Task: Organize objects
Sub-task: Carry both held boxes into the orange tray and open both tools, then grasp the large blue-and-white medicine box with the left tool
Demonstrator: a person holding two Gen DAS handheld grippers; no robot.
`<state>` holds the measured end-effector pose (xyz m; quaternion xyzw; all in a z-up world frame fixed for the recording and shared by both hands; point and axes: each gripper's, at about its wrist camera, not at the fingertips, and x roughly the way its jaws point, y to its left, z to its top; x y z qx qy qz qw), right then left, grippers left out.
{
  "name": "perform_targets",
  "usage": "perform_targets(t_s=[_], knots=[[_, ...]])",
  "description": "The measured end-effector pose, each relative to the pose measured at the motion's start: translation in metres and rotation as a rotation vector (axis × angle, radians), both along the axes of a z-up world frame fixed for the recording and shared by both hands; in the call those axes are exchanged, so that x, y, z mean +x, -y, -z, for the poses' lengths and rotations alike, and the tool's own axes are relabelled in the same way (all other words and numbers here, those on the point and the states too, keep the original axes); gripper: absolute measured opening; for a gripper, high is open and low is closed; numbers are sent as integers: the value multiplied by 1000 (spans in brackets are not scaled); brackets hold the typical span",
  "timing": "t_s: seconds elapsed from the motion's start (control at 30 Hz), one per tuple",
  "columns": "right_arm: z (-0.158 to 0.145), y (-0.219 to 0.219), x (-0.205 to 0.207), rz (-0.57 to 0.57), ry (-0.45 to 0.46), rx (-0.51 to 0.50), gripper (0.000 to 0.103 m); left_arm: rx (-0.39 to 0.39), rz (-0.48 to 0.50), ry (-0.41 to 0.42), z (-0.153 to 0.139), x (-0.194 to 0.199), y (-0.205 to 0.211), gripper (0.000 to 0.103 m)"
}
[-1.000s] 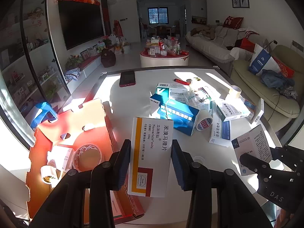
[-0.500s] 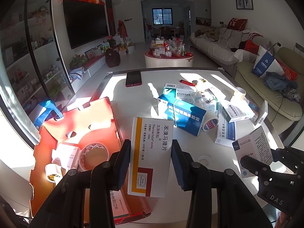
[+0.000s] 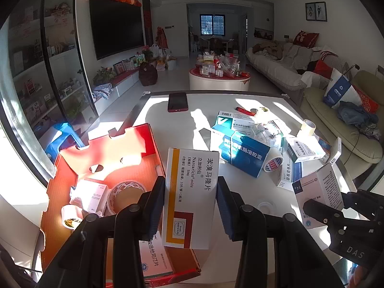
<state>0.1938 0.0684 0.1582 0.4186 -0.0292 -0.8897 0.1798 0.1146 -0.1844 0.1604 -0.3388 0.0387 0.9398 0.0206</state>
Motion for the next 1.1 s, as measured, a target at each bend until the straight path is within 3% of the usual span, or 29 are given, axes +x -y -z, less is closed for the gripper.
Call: perform_targets(t_s=[0.2, 0.37, 0.6, 0.63, 0.67, 0.7, 0.73, 0.83, 0.9, 1.0, 1.1], knots=[[-23, 39, -13, -172, 57, -280, 43, -24, -137, 5, -3, 3, 67, 45], [-21, 109, -26, -336, 159, -409, 43, -15, -238, 100, 24, 3, 116, 45], [20, 177, -32, -398, 302, -339, 45, 12, -278, 234, 63, -18, 138, 48], [23, 175, -33, -388, 315, -352, 50, 19, -279, 251, 67, -20, 139, 52], [23, 171, -34, -381, 324, -376, 56, 23, -287, 268, 72, -21, 139, 63], [21, 164, -34, -374, 320, -395, 68, 23, -300, 281, 75, -22, 140, 71], [17, 156, -35, -364, 303, -406, 73, 22, -311, 291, 77, -23, 142, 71], [3, 122, -34, -328, 197, -373, 79, 47, -322, 295, 78, -23, 145, 73], [6, 91, -37, -258, 136, -282, 84, 69, -319, 283, 73, -19, 143, 77], [36, 47, -49, -120, 141, -107, 84, 73, -292, 259, 62, -18, 131, 79], [63, 22, -62, -70, 176, -59, 84, 77, -231, 235, 46, -23, 107, 79]])
